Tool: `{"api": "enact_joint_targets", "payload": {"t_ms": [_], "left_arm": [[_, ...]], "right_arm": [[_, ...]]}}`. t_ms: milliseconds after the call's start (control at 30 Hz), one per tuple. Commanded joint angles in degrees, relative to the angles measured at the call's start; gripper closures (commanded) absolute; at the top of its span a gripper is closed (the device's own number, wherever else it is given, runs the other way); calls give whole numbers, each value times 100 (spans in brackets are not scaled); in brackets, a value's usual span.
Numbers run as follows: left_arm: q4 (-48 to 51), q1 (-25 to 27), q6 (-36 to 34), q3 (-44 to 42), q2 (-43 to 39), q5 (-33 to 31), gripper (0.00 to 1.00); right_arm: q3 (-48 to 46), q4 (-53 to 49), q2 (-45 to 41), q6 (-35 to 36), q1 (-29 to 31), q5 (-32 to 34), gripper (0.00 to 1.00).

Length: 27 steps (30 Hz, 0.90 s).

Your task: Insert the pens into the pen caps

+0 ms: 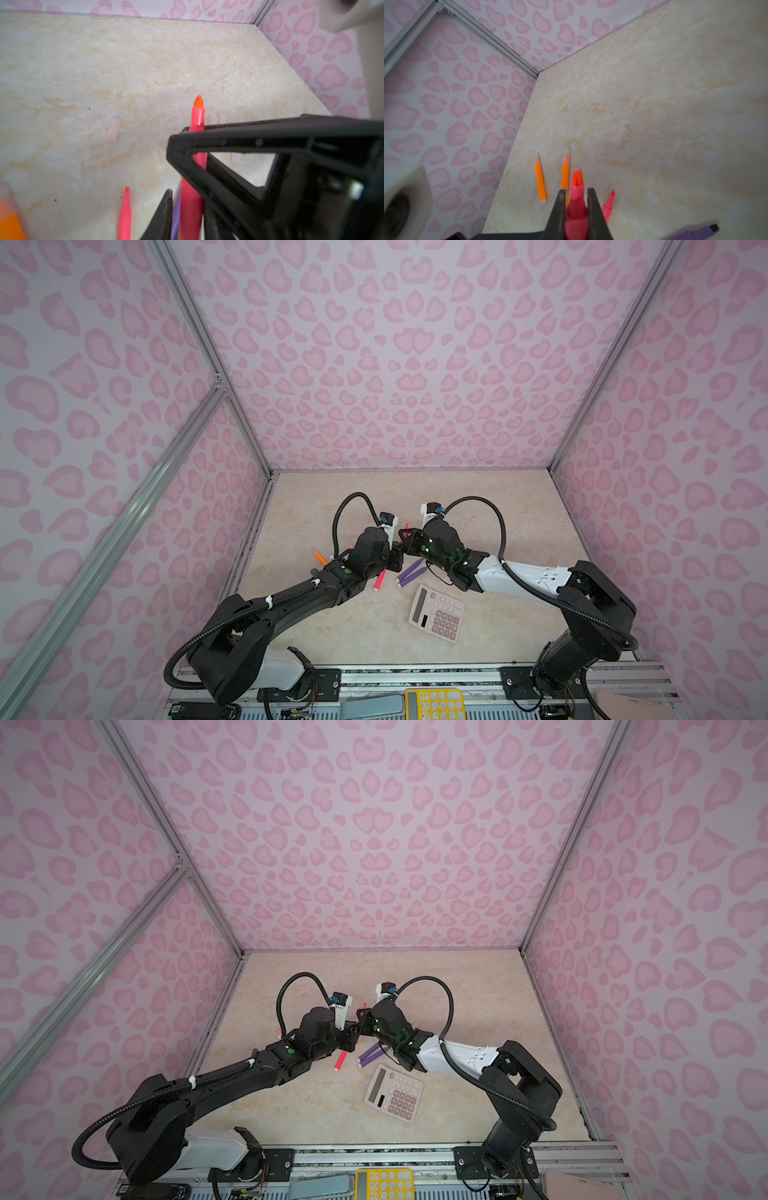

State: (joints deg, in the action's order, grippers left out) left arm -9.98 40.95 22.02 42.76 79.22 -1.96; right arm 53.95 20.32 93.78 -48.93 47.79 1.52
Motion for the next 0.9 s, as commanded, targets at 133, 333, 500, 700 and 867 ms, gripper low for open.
{"api": "enact_joint_targets", "payload": {"t_ms": [133,333,500,700,867], "left_arm": [[-707,1,-32,184,228,38,74],[-725,-3,-64,247,295,29,91],[-716,-15,-58,242,304,-43,97],[-476,-196,149,21,9,-558,97],[-209,-1006,593,-403,-483,-421,97]], "right_arm": [[-60,210,-9,-100,22,-353,100],[-54,217,-8,-100,20,-371,100],[-65,227,-6,-43,16,-396,91],[-95,117,-124,135,-49,-262,53],[-174,-21,-249,260,-179,-11,44]]}}
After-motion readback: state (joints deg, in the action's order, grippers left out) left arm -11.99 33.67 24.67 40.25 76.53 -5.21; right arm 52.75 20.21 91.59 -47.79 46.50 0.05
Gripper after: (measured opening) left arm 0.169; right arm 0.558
